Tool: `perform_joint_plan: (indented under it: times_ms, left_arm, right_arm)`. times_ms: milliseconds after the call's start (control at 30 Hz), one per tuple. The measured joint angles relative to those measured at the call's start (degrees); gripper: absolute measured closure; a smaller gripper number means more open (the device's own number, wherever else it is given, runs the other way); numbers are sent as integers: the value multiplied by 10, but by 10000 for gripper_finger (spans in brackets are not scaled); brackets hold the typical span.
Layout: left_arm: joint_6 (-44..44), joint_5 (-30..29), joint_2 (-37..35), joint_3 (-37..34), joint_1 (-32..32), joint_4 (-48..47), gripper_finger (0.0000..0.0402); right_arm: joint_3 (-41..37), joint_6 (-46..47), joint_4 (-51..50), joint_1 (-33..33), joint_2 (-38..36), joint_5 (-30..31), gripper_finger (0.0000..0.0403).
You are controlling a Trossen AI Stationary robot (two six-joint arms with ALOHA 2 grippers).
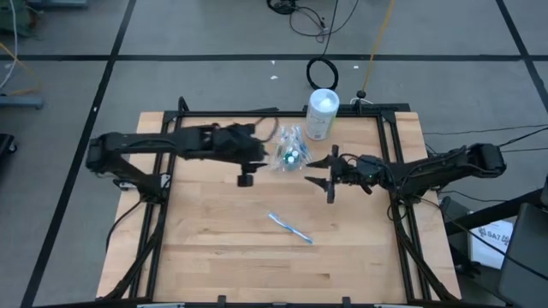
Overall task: Pick & Place toothbrushing station
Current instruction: Put the blue toothbrush into the transparent organizer
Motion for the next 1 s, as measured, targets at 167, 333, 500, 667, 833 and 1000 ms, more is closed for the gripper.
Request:
perform_joint_plan:
  times_ms: [167,333,500,667,833,1000]
  left_arm:
    - [-4,40,-62,-43,-2,-21,254]
    - [-37,52,-109,-141,-4,26,254]
    - [-50,52,-136,-240,-19,131,254]
    - [-51,43,-145,-271,-29,159,254]
    - [-49,43,-145,-271,-33,154,254]
    - [-39,44,-145,-271,-33,147,254]
  right_arm:
    - [64,-2,-30,46,58,0,211]
    - [147,8,-122,85,127,0,211]
    - [250,38,-223,118,220,4,211]
    - [345,87,-291,146,318,4,211]
    - [367,173,-310,154,386,2,211]
    - [366,221,-351,160,447,18,211]
